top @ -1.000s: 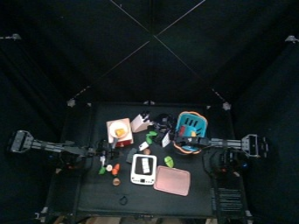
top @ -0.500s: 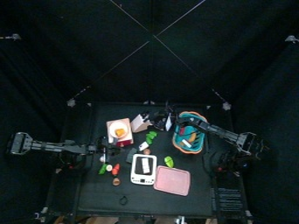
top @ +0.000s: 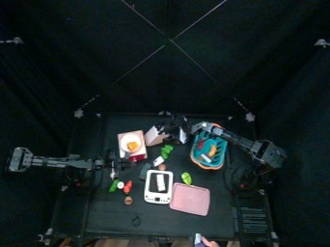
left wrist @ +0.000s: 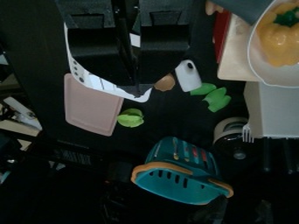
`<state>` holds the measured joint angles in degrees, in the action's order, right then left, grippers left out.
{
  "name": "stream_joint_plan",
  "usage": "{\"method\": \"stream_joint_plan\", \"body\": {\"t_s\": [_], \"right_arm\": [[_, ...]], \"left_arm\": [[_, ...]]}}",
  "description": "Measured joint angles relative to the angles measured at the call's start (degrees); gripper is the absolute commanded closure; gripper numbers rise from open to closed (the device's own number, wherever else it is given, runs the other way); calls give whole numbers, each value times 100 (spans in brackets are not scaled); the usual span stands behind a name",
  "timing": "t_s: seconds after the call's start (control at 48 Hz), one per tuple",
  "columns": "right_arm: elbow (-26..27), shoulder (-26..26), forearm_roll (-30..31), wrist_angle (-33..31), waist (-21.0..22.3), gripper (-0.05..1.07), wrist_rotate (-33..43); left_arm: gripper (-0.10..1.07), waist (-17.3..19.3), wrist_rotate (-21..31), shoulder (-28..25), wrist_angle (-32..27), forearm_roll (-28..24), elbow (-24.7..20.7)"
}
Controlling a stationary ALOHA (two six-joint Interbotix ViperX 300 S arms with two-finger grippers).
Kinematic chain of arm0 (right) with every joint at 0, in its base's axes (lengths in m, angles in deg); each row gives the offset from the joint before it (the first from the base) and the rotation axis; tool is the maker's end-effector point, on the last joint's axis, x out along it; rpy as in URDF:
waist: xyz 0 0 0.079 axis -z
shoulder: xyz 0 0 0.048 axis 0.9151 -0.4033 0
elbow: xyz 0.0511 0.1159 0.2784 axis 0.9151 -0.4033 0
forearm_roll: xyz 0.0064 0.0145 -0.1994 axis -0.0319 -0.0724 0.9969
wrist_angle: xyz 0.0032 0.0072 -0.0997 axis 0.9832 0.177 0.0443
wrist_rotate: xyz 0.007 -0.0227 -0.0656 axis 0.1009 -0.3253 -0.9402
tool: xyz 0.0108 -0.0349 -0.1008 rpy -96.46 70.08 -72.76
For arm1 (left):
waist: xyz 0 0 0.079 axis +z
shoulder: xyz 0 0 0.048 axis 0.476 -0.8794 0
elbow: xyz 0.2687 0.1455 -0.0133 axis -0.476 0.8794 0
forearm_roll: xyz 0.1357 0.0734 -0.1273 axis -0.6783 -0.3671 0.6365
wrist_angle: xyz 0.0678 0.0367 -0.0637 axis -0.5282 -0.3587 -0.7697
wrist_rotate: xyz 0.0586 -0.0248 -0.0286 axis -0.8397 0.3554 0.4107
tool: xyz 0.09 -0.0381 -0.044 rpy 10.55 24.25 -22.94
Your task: Grab cleaver
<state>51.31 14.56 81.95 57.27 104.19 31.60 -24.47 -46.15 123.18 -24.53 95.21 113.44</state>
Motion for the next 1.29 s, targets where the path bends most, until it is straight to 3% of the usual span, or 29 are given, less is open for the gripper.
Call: {"method": "stream_joint_plan", "body": {"t_s": [0.396,1.104,1.292], "right_arm": [[422,-694,492,-88,26,1,-132],[642,-1028,571,-97,18,2,-132],[694,-1107,615,-97,0,17,-132]], "left_arm": [[59,35,0,9,-9,0,114],[59,158,-9,18,-9,0,176],[59,193,0,18,-9,9,211]]}}
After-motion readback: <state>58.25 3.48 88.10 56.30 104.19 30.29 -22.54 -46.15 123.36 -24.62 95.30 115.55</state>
